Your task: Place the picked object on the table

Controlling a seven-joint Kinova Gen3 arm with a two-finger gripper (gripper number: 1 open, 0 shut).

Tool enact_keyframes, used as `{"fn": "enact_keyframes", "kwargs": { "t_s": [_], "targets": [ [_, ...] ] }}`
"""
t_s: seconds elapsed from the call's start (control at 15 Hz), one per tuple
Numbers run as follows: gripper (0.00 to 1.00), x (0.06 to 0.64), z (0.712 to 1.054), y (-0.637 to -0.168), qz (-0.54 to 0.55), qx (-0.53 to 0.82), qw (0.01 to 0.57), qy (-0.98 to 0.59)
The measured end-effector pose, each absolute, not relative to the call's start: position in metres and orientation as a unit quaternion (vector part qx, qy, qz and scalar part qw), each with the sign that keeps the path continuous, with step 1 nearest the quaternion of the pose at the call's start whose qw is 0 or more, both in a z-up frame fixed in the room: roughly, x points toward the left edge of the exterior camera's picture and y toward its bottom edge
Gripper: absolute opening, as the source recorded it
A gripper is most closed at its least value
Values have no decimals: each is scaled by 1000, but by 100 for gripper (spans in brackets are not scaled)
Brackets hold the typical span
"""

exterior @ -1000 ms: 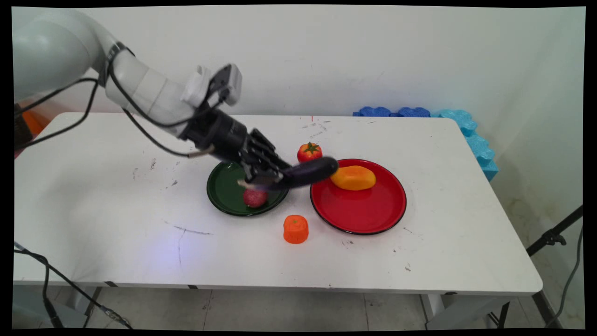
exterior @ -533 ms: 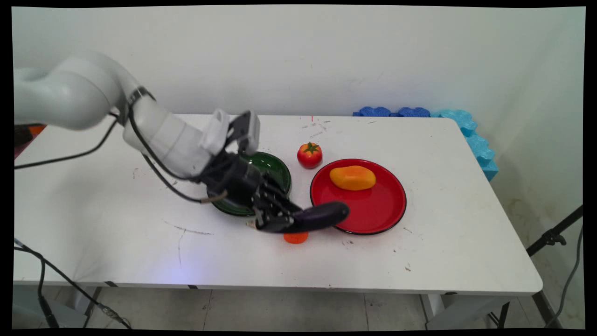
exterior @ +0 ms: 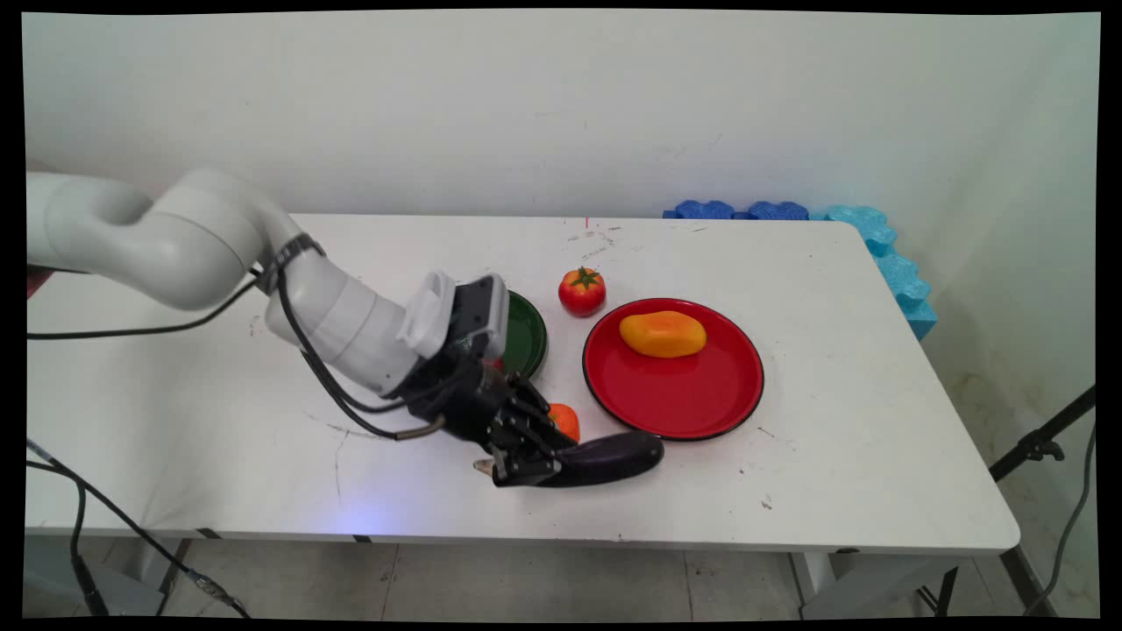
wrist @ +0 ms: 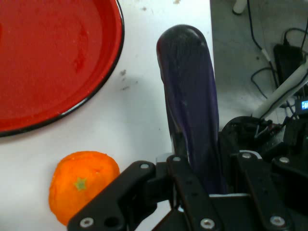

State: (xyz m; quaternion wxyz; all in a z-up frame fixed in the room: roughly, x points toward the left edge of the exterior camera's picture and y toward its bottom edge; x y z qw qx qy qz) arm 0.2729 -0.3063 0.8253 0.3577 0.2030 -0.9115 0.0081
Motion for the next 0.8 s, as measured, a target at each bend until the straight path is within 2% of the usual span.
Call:
{"fn": "enact_keyframes", "kwargs": {
  "t_s": [0.33,0.8],
  "targets": [
    [0,267,801,-303,14,198,354,-914],
    [0,263,785,-304,19,199,356,-913]
  ]
}}
